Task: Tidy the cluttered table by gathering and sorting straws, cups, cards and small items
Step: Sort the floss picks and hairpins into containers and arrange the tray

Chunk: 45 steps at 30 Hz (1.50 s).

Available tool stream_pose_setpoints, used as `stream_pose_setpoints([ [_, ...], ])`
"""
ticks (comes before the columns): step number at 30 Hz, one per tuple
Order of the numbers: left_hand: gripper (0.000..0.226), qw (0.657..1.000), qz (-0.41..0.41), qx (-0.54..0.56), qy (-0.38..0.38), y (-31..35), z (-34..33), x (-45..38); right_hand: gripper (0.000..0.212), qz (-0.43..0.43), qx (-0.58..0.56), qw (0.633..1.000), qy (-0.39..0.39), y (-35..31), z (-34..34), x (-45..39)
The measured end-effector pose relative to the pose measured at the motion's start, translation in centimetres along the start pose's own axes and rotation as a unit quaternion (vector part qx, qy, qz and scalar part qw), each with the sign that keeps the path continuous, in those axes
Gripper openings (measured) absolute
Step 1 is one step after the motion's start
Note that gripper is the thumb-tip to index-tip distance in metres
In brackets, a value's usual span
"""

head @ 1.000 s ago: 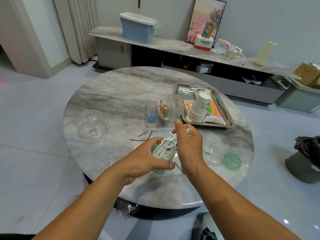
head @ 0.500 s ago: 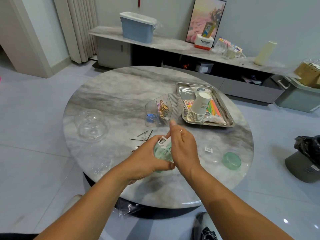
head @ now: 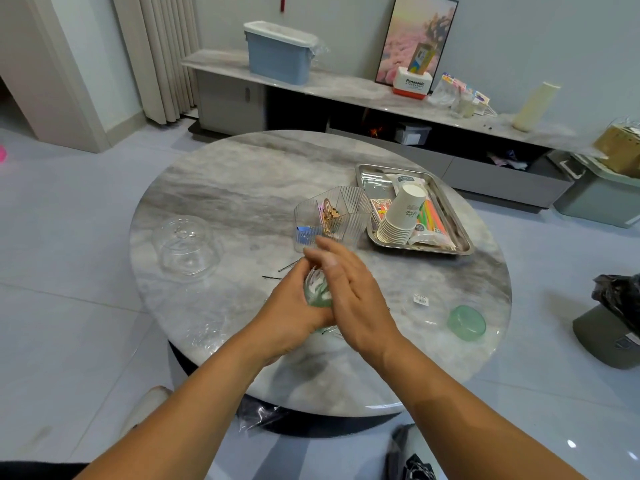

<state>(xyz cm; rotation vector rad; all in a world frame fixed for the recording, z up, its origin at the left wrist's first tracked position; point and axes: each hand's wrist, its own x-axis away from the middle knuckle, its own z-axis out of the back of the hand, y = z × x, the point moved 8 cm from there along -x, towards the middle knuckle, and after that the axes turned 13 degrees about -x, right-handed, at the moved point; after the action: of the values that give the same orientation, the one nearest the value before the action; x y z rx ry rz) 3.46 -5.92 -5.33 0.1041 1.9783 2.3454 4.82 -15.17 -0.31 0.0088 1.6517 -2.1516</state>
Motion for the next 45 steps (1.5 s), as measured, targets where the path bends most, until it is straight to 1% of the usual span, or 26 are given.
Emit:
stream_pose_setpoints([
  [2, 0.073, 1.000, -0.017, -0.018, 0.007, -0.2, -0.1, -0.1, 0.045, 0.016, 0.103, 0.992, -0.065, 0.2, -1.2, 0.2],
  [3, 0.070, 0.999, -0.023, -0.029, 0.015, -0.4, 0.0, -0.1, 0.048, 0.018, 0.132, 0.987, -0.086, 0.4, -1.6, 0.3],
  [5, 0.061, 0.998, -0.014, -0.031, 0.046, -1.4, 0.6, -0.1, 0.053, 0.013, 0.117, 0.989, -0.094, 0.6, -1.6, 0.3],
  [6, 0.058, 0.997, -0.003, -0.020, 0.072, -1.9, 1.1, -0.1, 0.054, 0.005, 0.077, 0.995, -0.069, 0.6, -1.1, 0.1],
  [8, 0.061, 0.991, 0.011, -0.003, 0.132, -3.0, 2.6, -0.2, 0.051, -0.026, 0.000, 0.999, 0.022, 1.4, 1.3, -0.6],
  [9, 0.063, 0.987, 0.013, -0.002, 0.157, -3.4, 3.5, -0.3, 0.045, -0.050, -0.002, 0.997, 0.065, 2.2, 2.8, -0.9],
  [11, 0.071, 0.982, 0.013, -0.010, 0.191, -4.0, 5.1, -0.4, 0.035, -0.118, 0.085, 0.984, 0.105, 4.4, 5.7, -1.2],
  [13, 0.077, 0.976, 0.021, -0.014, 0.216, -4.6, 6.5, -0.4, 0.037, -0.203, 0.213, 0.948, 0.121, 6.9, 9.0, -0.6],
  [15, 0.077, 0.966, 0.035, -0.026, 0.254, -5.2, 7.9, -0.3, 0.047, -0.279, 0.338, 0.890, 0.126, 8.8, 12.1, 0.4],
  [16, 0.075, 0.960, 0.044, -0.034, 0.273, -5.5, 8.4, -0.2, 0.052, -0.314, 0.382, 0.861, 0.122, 9.4, 13.4, 0.9],
  [17, 0.072, 0.956, 0.051, -0.039, 0.285, -5.8, 8.8, -0.1, 0.056, -0.346, 0.405, 0.838, 0.117, 10.0, 14.5, 1.4],
  [19, 0.069, 0.956, 0.058, -0.044, 0.283, -6.4, 8.9, -0.1, 0.061, -0.400, 0.410, 0.811, 0.116, 11.2, 16.0, 2.4],
  [22, 0.067, 0.966, 0.054, -0.049, 0.249, -6.7, 7.7, -0.3, 0.067, -0.451, 0.387, 0.797, 0.111, 12.7, 16.9, 3.2],
  [26, 0.065, 0.977, 0.048, -0.044, 0.202, -6.8, 5.0, -0.9, 0.068, -0.464, 0.350, 0.806, 0.116, 13.8, 17.1, 3.5],
  [29, 0.067, 0.984, 0.046, -0.056, 0.165, -6.6, 3.0, -1.3, 0.064, -0.436, 0.365, 0.815, 0.110, 14.1, 17.3, 3.7],
  [31, 0.073, 0.987, 0.043, -0.064, 0.144, -6.3, 1.8, -1.6, 0.061, -0.421, 0.376, 0.818, 0.109, 14.3, 17.8, 4.0],
  [33, 0.079, 0.988, 0.046, -0.070, 0.127, -6.1, 0.8, -1.8, 0.058, -0.421, 0.368, 0.821, 0.120, 14.6, 18.6, 4.4],
  [35, 0.075, 0.989, 0.045, -0.068, 0.120, -5.9, 0.3, -1.9, 0.057, -0.410, 0.374, 0.820, 0.143, 14.1, 19.3, 4.3],
  [37, 0.068, 0.990, 0.044, -0.065, 0.118, -5.5, 0.0, -1.8, 0.057, -0.348, 0.386, 0.832, 0.192, 12.1, 19.8, 3.5],
  [38, 0.067, 0.990, 0.045, -0.063, 0.120, -5.3, 0.0, -1.7, 0.058, -0.296, 0.367, 0.854, 0.221, 10.8, 19.4, 2.8],
  [39, 0.065, 0.990, 0.049, -0.060, 0.121, -5.3, -0.1, -1.7, 0.059, -0.242, 0.319, 0.885, 0.237, 9.5, 18.7, 2.1],
  [40, 0.065, 0.990, 0.054, -0.056, 0.119, -5.3, -0.3, -1.7, 0.057, -0.197, 0.237, 0.923, 0.230, 8.6, 17.4, 1.3],
  [41, 0.064, 0.990, 0.059, -0.051, 0.116, -5.3, -0.5, -1.7, 0.054, -0.167, 0.142, 0.954, 0.203, 7.9, 15.6, 0.6],
  [42, 0.062, 0.991, 0.062, -0.043, 0.112, -5.3, -0.7, -1.7, 0.049, -0.157, 0.057, 0.973, 0.162, 7.3, 13.5, 0.1],
  [43, 0.059, 0.992, 0.061, -0.034, 0.108, -5.1, -0.9, -1.7, 0.046, -0.160, -0.007, 0.980, 0.118, 6.8, 11.3, -0.1],
  [45, 0.054, 0.994, 0.050, -0.013, 0.093, -4.6, -1.4, -1.7, 0.046, -0.172, -0.065, 0.982, 0.043, 6.1, 7.7, 0.0],
])
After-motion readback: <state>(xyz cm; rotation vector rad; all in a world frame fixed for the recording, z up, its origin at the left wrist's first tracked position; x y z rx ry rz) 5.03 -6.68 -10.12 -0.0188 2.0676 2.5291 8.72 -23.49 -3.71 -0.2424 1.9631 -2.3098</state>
